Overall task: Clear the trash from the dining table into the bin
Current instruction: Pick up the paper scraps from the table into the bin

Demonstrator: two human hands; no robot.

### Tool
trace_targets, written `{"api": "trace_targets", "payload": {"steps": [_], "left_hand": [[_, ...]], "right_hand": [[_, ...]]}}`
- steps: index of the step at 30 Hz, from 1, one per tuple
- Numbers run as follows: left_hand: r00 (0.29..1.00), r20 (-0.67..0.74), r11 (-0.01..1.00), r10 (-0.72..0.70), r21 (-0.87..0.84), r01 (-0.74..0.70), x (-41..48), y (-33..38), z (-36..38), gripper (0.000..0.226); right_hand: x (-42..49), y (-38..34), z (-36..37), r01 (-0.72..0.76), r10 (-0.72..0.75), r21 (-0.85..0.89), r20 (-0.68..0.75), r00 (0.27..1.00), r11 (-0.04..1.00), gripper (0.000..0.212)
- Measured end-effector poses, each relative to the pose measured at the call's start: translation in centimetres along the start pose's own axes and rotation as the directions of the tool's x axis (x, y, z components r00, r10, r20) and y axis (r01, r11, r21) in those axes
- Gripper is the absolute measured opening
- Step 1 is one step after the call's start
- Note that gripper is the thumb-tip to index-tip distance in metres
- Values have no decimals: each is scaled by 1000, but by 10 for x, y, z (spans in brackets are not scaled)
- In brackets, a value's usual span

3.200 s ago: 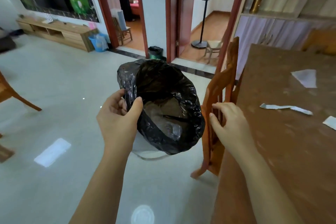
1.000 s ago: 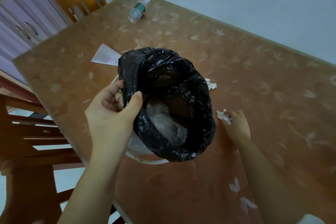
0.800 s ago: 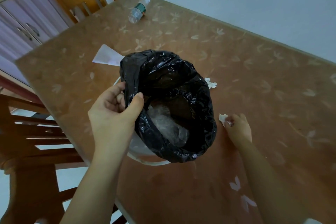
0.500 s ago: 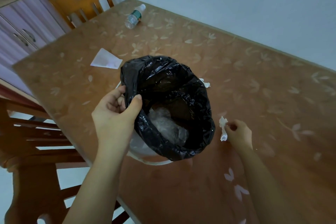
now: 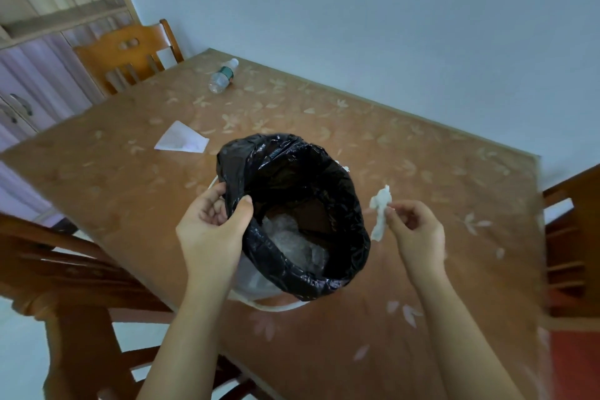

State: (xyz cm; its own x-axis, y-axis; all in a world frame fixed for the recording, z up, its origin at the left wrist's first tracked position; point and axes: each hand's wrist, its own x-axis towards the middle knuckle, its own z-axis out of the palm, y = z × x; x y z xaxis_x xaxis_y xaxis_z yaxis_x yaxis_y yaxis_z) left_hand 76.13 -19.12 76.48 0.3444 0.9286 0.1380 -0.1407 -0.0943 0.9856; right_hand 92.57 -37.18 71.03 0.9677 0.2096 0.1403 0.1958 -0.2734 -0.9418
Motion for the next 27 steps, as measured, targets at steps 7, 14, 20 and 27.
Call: {"api": "trace_targets", "payload": {"steps": [7,14,20,27], "left_hand": [[999,-45,1000,20,-16,-20,-4,9,-29,33],[993,-100,998,55,-22,-57,3,24,-73,29],[978,-133,987,161,18,-160,21,31,-125,31],[982,-70,982,177,-58,-181,57,37,-195,28]], "right_hand": [[-33,-64,41,133,-137,35,304,943,991,14],[-48,-95,73,414,-311,-90,522,794,906,26],[-77,-103,96,460,-377,-225,331,865,859,20],[-147,-113,133,373,-362,-385,104,926,844,22]]}}
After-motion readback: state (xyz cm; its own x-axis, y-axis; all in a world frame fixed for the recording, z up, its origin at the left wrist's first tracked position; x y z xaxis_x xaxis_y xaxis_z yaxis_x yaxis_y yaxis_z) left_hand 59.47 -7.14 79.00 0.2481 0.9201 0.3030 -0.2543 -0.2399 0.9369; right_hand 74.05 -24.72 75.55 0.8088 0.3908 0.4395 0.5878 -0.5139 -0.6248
